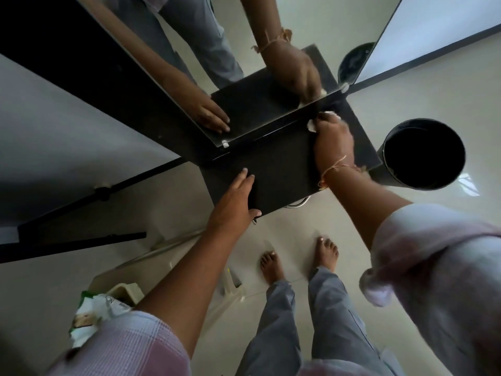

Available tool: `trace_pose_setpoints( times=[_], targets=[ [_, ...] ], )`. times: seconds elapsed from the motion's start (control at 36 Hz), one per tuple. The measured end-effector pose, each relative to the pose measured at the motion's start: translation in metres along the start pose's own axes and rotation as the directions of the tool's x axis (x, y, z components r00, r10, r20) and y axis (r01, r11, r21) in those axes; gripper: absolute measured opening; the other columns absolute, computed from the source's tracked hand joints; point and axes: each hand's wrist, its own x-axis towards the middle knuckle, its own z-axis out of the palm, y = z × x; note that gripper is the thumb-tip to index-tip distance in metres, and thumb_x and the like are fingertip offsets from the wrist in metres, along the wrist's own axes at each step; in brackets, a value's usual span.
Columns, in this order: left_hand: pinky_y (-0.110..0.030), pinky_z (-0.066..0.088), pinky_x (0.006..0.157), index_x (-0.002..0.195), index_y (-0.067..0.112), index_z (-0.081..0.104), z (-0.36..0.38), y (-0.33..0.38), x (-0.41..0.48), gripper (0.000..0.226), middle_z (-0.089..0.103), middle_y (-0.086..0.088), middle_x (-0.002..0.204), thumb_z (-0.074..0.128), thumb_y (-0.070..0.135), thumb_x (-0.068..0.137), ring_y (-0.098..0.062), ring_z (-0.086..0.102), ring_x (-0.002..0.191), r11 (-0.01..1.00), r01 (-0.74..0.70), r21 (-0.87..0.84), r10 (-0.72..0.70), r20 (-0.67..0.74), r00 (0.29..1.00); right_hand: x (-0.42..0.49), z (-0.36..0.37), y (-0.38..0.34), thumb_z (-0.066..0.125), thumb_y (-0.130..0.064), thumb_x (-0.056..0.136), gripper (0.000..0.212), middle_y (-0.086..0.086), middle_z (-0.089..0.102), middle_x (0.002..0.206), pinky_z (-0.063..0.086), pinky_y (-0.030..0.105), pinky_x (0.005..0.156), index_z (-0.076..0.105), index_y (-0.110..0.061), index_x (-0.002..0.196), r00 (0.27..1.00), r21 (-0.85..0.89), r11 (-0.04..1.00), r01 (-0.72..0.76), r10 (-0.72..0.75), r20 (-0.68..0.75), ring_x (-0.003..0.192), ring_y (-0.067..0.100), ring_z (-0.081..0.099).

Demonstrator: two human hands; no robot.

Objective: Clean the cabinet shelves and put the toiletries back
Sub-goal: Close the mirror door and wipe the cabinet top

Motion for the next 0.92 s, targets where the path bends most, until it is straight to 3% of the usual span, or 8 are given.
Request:
trace_pose_setpoints(
  times=[0.06, 0.17, 0.33, 0.42, 0.56, 0.67, 0.75, 0.92],
  targets=[
    [-0.030, 0.033, 0.112, 0.149, 0.019, 0.030, 0.000, -0.007, -0.009, 0.079, 0.016, 0.005, 0.160, 0.074, 0.021, 0.083, -0.014, 0.022, 0.145, 1.000, 0.004, -0.031, -0.007, -0.067, 0.998, -0.015, 0.013, -0.029, 0.046, -0.005, 0.092, 0.031, 0.012, 0.060, 0.120, 0.042, 0.035, 0.093, 0.065, -0.007, 0.116, 0.995, 0.017, 0.996, 0.085, -0.086, 0.040, 0.111, 0.028, 0.054],
    [-0.020, 0.027, 0.104, 0.144, 0.012, 0.038, 0.002, -0.028, -0.031, 0.052, 0.027, -0.002, 0.156, 0.056, 0.020, 0.096, -0.019, 0.027, 0.143, 0.995, 0.094, -0.038, -0.100, -0.229, 0.968, -0.044, 0.036, -0.079, 0.051, -0.013, 0.097, 0.027, 0.017, 0.058, 0.121, 0.047, 0.040, 0.098, 0.065, -0.002, 0.117, 0.988, 0.127, 0.982, 0.140, -0.147, 0.051, 0.114, 0.031, 0.053],
    [-0.010, 0.022, 0.098, 0.142, 0.007, 0.040, 0.003, -0.050, -0.047, 0.047, 0.037, -0.009, 0.150, 0.050, 0.006, 0.096, -0.021, 0.035, 0.139, 0.979, 0.183, -0.093, -0.200, -0.225, 0.954, -0.061, 0.061, -0.113, 0.056, -0.012, 0.093, 0.023, 0.011, 0.060, 0.119, 0.050, 0.033, 0.090, 0.069, -0.007, 0.111, 0.966, 0.170, 0.970, 0.173, -0.201, 0.160, 0.110, 0.028, 0.055],
    [-0.013, 0.024, 0.099, 0.144, 0.010, 0.039, 0.001, -0.050, -0.047, 0.049, 0.038, -0.007, 0.150, 0.052, 0.010, 0.097, -0.019, 0.038, 0.138, 0.972, 0.200, -0.120, -0.221, -0.206, 0.953, -0.068, 0.064, -0.130, 0.054, -0.016, 0.095, 0.025, 0.011, 0.058, 0.120, 0.051, 0.036, 0.089, 0.068, -0.006, 0.112, 0.890, 0.218, 0.932, 0.288, -0.345, 0.299, 0.108, 0.028, 0.054],
    [-0.016, 0.025, 0.103, 0.143, 0.007, 0.041, 0.002, -0.052, -0.046, 0.046, 0.034, -0.008, 0.153, 0.050, 0.011, 0.098, -0.018, 0.033, 0.141, 0.983, 0.183, 0.002, -0.180, -0.174, 0.968, -0.066, 0.064, -0.129, 0.046, -0.021, 0.098, 0.030, 0.009, 0.053, 0.124, 0.053, 0.040, 0.086, 0.062, -0.011, 0.122, 0.862, 0.193, 0.912, 0.363, -0.407, 0.302, 0.107, 0.026, 0.053],
    [-0.019, 0.028, 0.105, 0.142, 0.005, 0.043, 0.000, -0.055, -0.045, 0.047, 0.030, -0.008, 0.156, 0.049, 0.007, 0.096, -0.021, 0.033, 0.141, 0.985, 0.168, 0.037, -0.162, -0.132, 0.978, -0.049, 0.057, -0.101, 0.052, -0.019, 0.094, 0.022, 0.008, 0.062, 0.109, 0.053, 0.041, 0.078, 0.069, -0.014, 0.108, 0.968, 0.127, 0.979, 0.162, -0.183, 0.171, 0.103, 0.028, 0.055],
    [-0.023, 0.030, 0.108, 0.146, 0.009, 0.038, 0.001, -0.056, -0.044, 0.051, 0.025, -0.005, 0.158, 0.048, 0.008, 0.096, -0.019, 0.033, 0.142, 0.983, 0.177, 0.051, -0.171, -0.103, 0.980, -0.039, 0.053, -0.095, 0.057, -0.012, 0.090, 0.015, 0.007, 0.063, 0.097, 0.052, 0.036, 0.071, 0.069, -0.012, 0.099, 0.996, 0.107, 0.994, 0.022, -0.031, 0.086, 0.092, 0.026, 0.059],
    [-0.022, 0.032, 0.108, 0.148, 0.012, 0.033, -0.007, -0.057, -0.043, 0.053, 0.022, -0.002, 0.159, 0.047, 0.010, 0.097, -0.018, 0.034, 0.141, 0.982, 0.166, 0.093, -0.163, -0.045, 0.986, -0.047, 0.063, -0.122, 0.059, -0.011, 0.090, 0.013, 0.008, 0.062, 0.091, 0.046, 0.032, 0.064, 0.070, -0.008, 0.097, 0.997, 0.102, 0.994, -0.035, 0.028, 0.072, 0.085, 0.027, 0.058]
  ],
)
